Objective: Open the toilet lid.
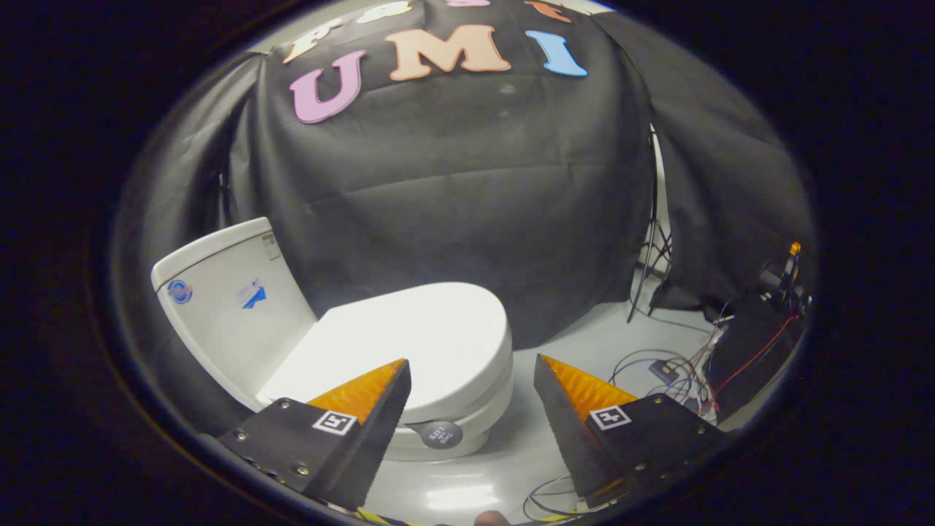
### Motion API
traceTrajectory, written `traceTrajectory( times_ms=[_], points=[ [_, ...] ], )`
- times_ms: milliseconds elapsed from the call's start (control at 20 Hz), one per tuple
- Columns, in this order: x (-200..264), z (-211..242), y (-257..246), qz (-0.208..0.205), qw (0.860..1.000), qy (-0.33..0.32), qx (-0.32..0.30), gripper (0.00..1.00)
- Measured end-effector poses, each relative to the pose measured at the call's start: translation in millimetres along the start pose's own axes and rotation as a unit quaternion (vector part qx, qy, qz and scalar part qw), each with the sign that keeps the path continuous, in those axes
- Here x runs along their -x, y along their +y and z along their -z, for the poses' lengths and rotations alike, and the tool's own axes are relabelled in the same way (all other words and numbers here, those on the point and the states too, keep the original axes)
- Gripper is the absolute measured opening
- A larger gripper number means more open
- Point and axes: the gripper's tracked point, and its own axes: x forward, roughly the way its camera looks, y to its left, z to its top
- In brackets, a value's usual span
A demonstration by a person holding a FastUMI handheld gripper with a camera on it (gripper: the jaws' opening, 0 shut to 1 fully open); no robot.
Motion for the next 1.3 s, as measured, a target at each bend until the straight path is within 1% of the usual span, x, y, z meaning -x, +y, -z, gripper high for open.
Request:
traceTrajectory(
  times_ms=[200, 350, 400, 450, 550, 600, 650, 700, 750, 800, 850, 950, 1100, 1150, 1200, 1250, 1300],
  points=[
    [-16, 45, -7, 0.008, 0.997, 0.070, -0.042, 1.00],
    [-23, 76, -3, 0.004, 0.988, 0.127, -0.088, 1.00],
    [-25, 83, 1, -0.006, 0.983, 0.146, -0.108, 1.00],
    [-30, 92, 11, -0.019, 0.977, 0.160, -0.142, 0.93],
    [-33, 99, 23, -0.040, 0.958, 0.184, -0.216, 0.79],
    [-35, 100, 30, -0.049, 0.947, 0.193, -0.253, 0.80],
    [-45, 112, 28, -0.035, 0.938, 0.199, -0.281, 0.63],
    [-38, 115, 22, -0.021, 0.933, 0.203, -0.296, 0.46],
    [-40, 117, 21, -0.018, 0.925, 0.202, -0.321, 0.35],
    [-41, 113, 23, -0.021, 0.915, 0.202, -0.350, 0.23],
    [-41, 114, 24, -0.027, 0.908, 0.203, -0.367, 0.12],
    [-41, 115, 26, -0.041, 0.897, 0.205, -0.389, 0.12],
    [-44, 120, 35, -0.072, 0.872, 0.218, -0.433, 0.12],
    [-43, 118, 40, -0.086, 0.866, 0.215, -0.444, 0.12],
    [-44, 115, 41, -0.093, 0.866, 0.208, -0.446, 0.12],
    [-47, 116, 33, -0.081, 0.873, 0.209, -0.434, 0.12],
    [-77, 130, 47, -0.086, 0.876, 0.207, -0.428, 0.07]
  ],
)
